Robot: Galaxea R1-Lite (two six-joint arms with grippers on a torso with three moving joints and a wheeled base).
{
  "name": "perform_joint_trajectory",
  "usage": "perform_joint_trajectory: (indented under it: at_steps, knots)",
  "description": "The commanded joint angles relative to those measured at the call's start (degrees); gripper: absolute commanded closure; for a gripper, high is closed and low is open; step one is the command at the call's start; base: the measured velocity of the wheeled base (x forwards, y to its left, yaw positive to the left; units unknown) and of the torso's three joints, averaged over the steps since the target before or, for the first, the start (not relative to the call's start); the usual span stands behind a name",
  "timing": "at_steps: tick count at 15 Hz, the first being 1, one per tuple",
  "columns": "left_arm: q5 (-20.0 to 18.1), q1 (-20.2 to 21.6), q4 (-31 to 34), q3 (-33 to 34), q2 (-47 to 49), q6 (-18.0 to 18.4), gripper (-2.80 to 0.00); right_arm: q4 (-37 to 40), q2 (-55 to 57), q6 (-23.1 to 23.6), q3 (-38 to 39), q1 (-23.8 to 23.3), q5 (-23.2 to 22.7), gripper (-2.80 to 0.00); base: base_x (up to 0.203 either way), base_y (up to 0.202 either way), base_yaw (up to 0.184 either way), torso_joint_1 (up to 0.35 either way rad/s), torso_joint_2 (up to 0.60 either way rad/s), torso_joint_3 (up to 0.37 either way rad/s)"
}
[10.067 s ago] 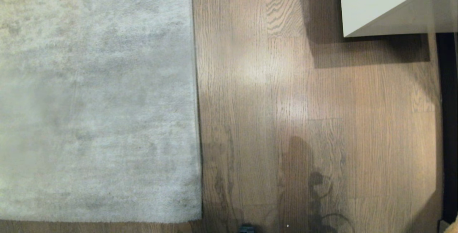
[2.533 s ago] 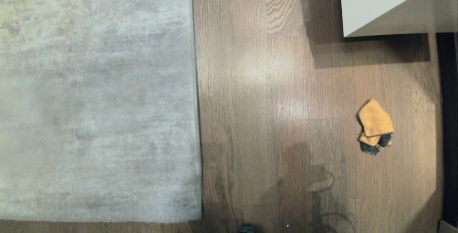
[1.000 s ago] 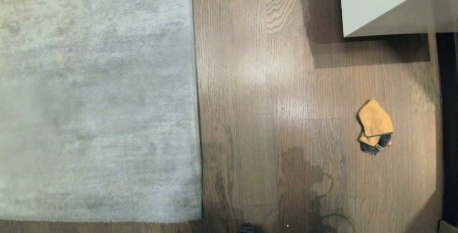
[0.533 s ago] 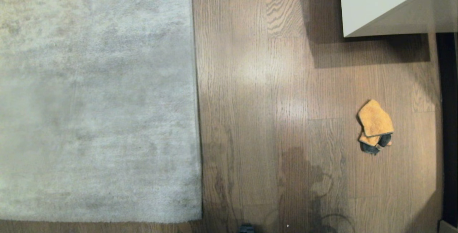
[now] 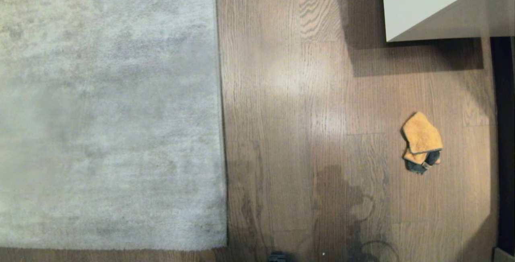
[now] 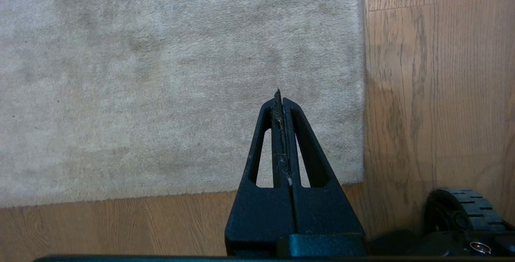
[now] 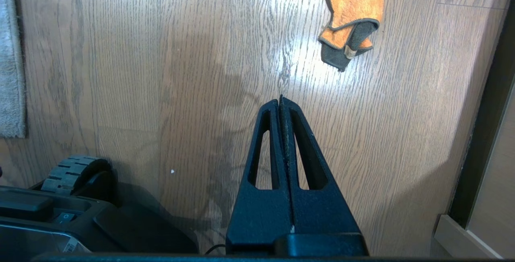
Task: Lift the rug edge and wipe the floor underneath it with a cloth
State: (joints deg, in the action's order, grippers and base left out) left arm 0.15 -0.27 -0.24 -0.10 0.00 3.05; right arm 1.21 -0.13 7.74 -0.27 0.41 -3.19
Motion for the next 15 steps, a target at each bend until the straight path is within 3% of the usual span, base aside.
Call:
perform_joint_trajectory:
  at_steps: [1,7,15]
  knots:
    - [0.02,0.0,-0.02,0.01,0.0,0.03,0.0,0.02,0.13,0.08,0.0,0.02,-0.06,0.0,0.0,0.0,0.0,0.0,0.0,0.0]
    - [0.02,0.0,-0.02,0.01,0.0,0.03,0.0,0.02,0.13,0.08,0.0,0.02,-0.06,0.0,0.0,0.0,0.0,0.0,0.0,0.008]
    - [0.02,0.0,-0.02,0.01,0.0,0.03,0.0,0.02,0.13,0.08,0.0,0.02,-0.06,0.0,0.0,0.0,0.0,0.001,0.0,0.178]
